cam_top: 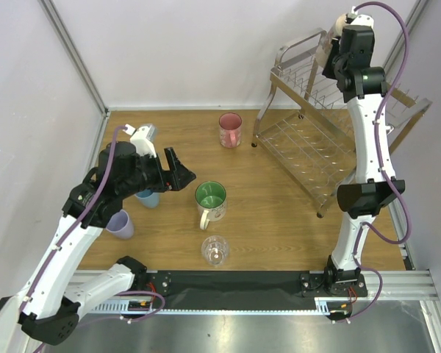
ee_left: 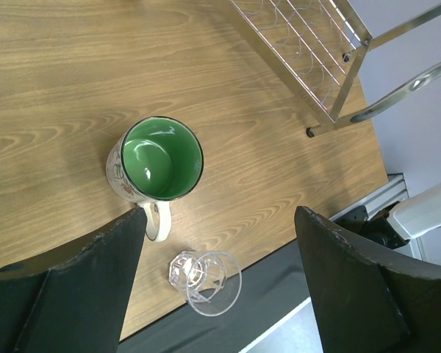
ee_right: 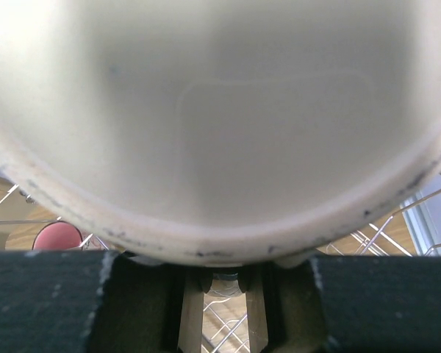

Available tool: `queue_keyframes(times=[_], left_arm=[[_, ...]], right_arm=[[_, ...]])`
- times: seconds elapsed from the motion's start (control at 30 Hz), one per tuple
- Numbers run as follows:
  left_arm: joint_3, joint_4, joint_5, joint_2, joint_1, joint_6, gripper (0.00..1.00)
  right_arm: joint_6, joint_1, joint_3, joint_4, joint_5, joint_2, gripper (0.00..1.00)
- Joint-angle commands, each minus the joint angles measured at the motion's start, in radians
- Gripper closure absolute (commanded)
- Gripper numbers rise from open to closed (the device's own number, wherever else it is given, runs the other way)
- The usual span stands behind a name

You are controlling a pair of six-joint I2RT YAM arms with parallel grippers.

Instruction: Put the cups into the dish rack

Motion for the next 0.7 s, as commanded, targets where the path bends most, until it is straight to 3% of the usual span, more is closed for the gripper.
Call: queue_keyframes(times=[0.0,0.3,0.67], left_arm=[[0.045,0.002,0.018,-0.001,0.013,0.025,0.12],[0.033,-0.008,0.019,-0.009,0.019,0.028,0.12],[0.033,-0.007,0.033,0.0,0.024,0.042,0.12]], right_arm=[[0.025,0.005,0.047,0.098,-0.008,0.0,1.0],[-0.044,0.107,0.062,0.109,0.084,-0.043,1.0],[-0.055,0.101,0.033,0.103,0.095,-0.049,1.0]])
